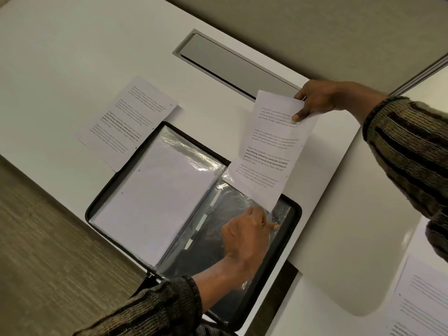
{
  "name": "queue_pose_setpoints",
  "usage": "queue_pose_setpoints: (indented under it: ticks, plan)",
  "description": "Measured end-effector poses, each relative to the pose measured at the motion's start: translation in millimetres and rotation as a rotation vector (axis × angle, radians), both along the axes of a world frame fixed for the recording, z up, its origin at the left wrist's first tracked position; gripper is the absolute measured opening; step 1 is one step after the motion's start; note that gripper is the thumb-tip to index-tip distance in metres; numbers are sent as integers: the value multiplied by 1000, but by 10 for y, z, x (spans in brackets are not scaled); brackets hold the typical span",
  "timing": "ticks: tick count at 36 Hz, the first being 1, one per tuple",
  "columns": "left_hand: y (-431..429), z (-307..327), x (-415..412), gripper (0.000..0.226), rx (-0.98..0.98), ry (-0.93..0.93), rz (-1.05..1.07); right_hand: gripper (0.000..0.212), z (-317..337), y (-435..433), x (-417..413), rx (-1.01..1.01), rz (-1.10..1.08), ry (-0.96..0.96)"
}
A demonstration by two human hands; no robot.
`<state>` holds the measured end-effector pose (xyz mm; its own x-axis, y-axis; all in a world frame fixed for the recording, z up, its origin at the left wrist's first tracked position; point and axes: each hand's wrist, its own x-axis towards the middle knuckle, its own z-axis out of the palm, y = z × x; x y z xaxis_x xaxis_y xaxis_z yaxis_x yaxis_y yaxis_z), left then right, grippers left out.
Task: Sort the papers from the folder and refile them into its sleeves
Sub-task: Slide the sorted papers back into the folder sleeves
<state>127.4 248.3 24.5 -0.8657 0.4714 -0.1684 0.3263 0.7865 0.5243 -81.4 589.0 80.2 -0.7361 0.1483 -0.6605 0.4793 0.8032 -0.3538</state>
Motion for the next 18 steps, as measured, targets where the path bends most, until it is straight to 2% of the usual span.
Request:
queue_pose_setpoints:
  ticks: [4, 8, 11, 14, 18]
  plan:
    - [15, 4, -14, 64, -47, -96, -18, 29, -14, 3, 49, 4, 4, -31]
    - [-80, -180, 15, 65, -47, -34, -73, 21, -59, 35, 122, 7, 9, -23]
    - [-197, -376, 51, 78, -199, -45, -203, 20, -111, 49, 180, -7, 12, -20]
    - [-296, -509, 80, 97, -289, -106, -326, 24, -178, 34, 215, -10, 34, -43]
    - [-425, -676, 130, 102, -364, -67, -423, 31, -224, -8, 261, -59, 69, -36]
